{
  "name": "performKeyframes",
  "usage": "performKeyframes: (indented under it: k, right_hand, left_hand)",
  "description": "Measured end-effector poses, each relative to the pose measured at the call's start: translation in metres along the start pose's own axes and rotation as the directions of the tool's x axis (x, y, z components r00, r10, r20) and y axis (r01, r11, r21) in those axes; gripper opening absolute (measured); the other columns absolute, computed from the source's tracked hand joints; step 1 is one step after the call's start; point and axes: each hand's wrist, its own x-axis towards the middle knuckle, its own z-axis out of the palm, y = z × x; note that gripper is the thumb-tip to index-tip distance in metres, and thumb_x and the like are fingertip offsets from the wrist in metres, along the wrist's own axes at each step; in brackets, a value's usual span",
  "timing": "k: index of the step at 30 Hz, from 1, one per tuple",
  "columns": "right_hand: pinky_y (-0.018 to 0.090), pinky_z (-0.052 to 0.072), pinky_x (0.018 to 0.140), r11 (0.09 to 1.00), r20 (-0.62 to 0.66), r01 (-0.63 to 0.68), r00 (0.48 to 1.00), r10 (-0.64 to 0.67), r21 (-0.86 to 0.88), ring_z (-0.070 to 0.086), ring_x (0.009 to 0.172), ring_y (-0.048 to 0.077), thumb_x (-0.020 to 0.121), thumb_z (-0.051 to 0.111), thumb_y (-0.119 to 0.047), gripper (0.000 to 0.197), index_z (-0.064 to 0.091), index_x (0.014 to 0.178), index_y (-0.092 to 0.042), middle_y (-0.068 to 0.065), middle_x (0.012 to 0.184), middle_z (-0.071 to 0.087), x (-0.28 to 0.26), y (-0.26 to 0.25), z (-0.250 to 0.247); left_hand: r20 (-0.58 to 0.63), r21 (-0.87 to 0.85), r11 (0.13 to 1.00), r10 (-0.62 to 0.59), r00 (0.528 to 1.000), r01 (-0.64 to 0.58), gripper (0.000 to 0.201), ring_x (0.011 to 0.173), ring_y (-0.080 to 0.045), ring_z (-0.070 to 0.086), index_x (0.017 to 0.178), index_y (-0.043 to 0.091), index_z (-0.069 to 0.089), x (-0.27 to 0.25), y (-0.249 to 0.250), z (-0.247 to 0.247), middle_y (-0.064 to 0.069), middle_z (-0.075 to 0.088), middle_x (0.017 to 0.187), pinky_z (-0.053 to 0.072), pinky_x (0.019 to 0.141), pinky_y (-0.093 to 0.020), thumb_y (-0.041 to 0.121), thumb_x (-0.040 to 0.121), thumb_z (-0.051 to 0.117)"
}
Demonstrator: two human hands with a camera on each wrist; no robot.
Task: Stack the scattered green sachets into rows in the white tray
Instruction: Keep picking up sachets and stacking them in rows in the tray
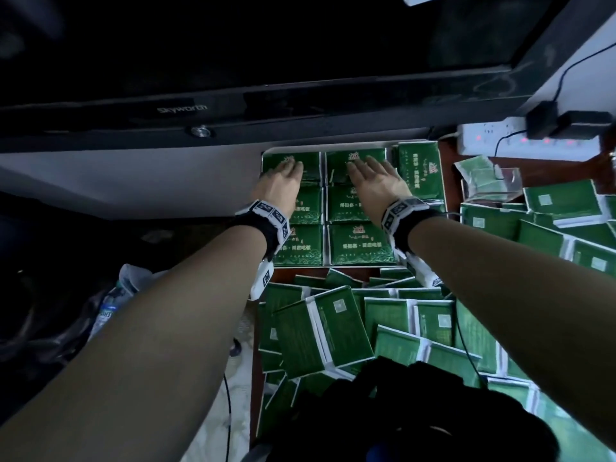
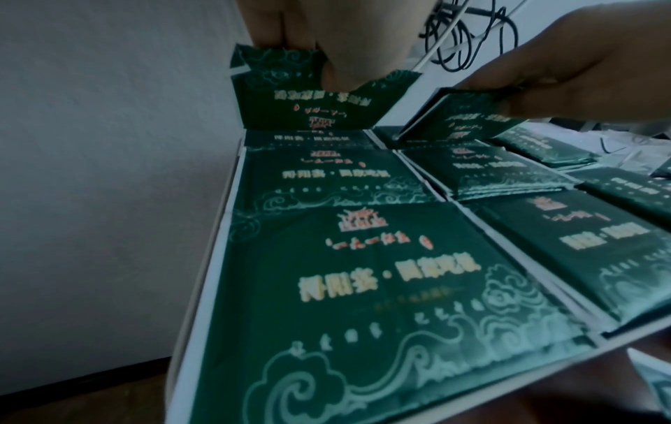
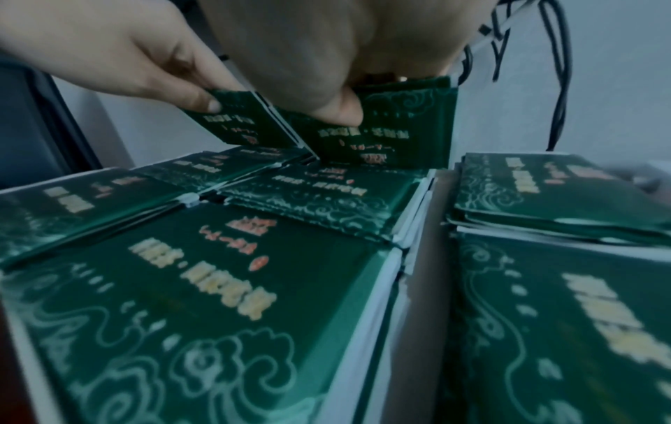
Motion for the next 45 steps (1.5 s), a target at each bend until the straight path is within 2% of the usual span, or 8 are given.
performKeyframes:
  k: [3,7,10,25,32,37,41,45]
  right_hand:
    - [0.047,0.007,0.123,1.000,0.018,0.010,1.000,-0.010,-0.008,0.004,0.152,0.031,0.097,0.036,0.000,0.069,0.005,0.158,-0.011,0.011,0.165,0.006,0.004,0.002,0.008]
    - [0.048,0.006,0.123,1.000,0.014,0.030,0.999,-0.030,0.008,0.004,0.151,0.032,0.096,0.037,-0.002,0.070,0.007,0.158,-0.013,0.011,0.165,0.005,0.003,0.004,0.015]
    - [0.047,0.004,0.123,0.999,0.008,0.042,0.999,-0.042,0.010,0.003,0.151,0.032,0.095,0.040,-0.002,0.073,0.006,0.158,-0.014,0.010,0.165,0.002,0.008,0.006,0.015]
    - [0.046,-0.001,0.123,0.998,0.017,0.039,0.999,-0.040,0.041,-0.004,0.152,0.029,0.089,0.047,-0.003,0.085,0.001,0.159,-0.017,0.010,0.165,-0.005,0.033,0.010,0.017]
    - [0.046,-0.004,0.123,0.998,0.010,0.033,0.999,-0.033,0.048,-0.008,0.152,0.028,0.095,0.040,-0.010,0.077,-0.003,0.158,-0.017,0.008,0.165,-0.010,0.038,0.009,0.022]
    - [0.047,-0.003,0.123,0.998,0.004,0.031,0.999,-0.032,0.056,-0.009,0.151,0.028,0.098,0.039,-0.017,0.073,-0.003,0.158,-0.016,0.008,0.165,-0.011,0.040,0.007,0.024]
    - [0.050,-0.002,0.122,0.998,-0.001,0.024,1.000,-0.024,0.064,-0.010,0.151,0.028,0.099,0.039,-0.022,0.073,-0.003,0.158,-0.018,0.007,0.164,-0.012,0.039,0.007,0.026]
    - [0.052,-0.004,0.122,0.999,0.003,0.022,1.000,-0.022,0.045,-0.012,0.151,0.029,0.098,0.040,-0.025,0.075,-0.005,0.158,-0.023,0.004,0.164,-0.015,0.034,0.009,0.019]
  left_hand:
    - [-0.010,-0.009,1.000,0.014,1.000,-0.014,0.071,0.141,-0.026,0.038,0.155,0.010,0.021,0.001,0.001,0.012,-0.007,0.019,0.163,0.043,0.105,-0.038,-0.012,0.092,0.042]
    - [0.034,-0.026,0.999,0.028,0.999,-0.027,0.073,0.150,-0.023,0.019,0.157,0.009,0.011,-0.003,0.001,0.030,-0.010,0.011,0.164,0.024,0.119,-0.034,-0.007,0.093,0.043]
    - [0.042,-0.052,0.998,0.031,0.999,-0.029,0.073,0.151,-0.023,0.013,0.157,0.008,0.008,-0.002,0.001,0.035,-0.010,0.005,0.165,0.019,0.121,-0.034,-0.003,0.095,0.043]
    - [0.008,-0.116,0.991,0.072,0.997,-0.071,0.076,0.151,-0.021,0.011,0.157,0.007,0.009,0.033,-0.021,0.036,-0.009,0.004,0.165,0.015,0.123,-0.036,-0.014,0.091,0.042]
    - [-0.014,-0.119,0.989,0.092,0.996,-0.093,0.075,0.151,-0.022,0.010,0.156,0.007,0.012,0.033,-0.022,0.048,-0.008,0.003,0.165,0.014,0.122,-0.035,-0.012,0.092,0.046]
    - [-0.018,-0.120,0.987,0.101,0.995,-0.102,0.075,0.151,-0.023,0.010,0.156,0.005,0.014,0.034,-0.023,0.051,-0.010,0.004,0.165,0.018,0.122,-0.040,-0.012,0.091,0.048]
    - [-0.023,-0.129,0.987,0.096,0.995,-0.098,0.073,0.151,-0.023,0.011,0.156,0.005,0.014,0.034,-0.022,0.052,-0.009,0.003,0.165,0.018,0.122,-0.040,-0.005,0.094,0.051]
    - [-0.056,-0.108,0.991,0.069,0.996,-0.075,0.065,0.151,-0.023,0.013,0.155,0.005,0.016,0.030,-0.019,0.047,-0.009,0.005,0.165,0.017,0.122,-0.041,0.014,0.100,0.049]
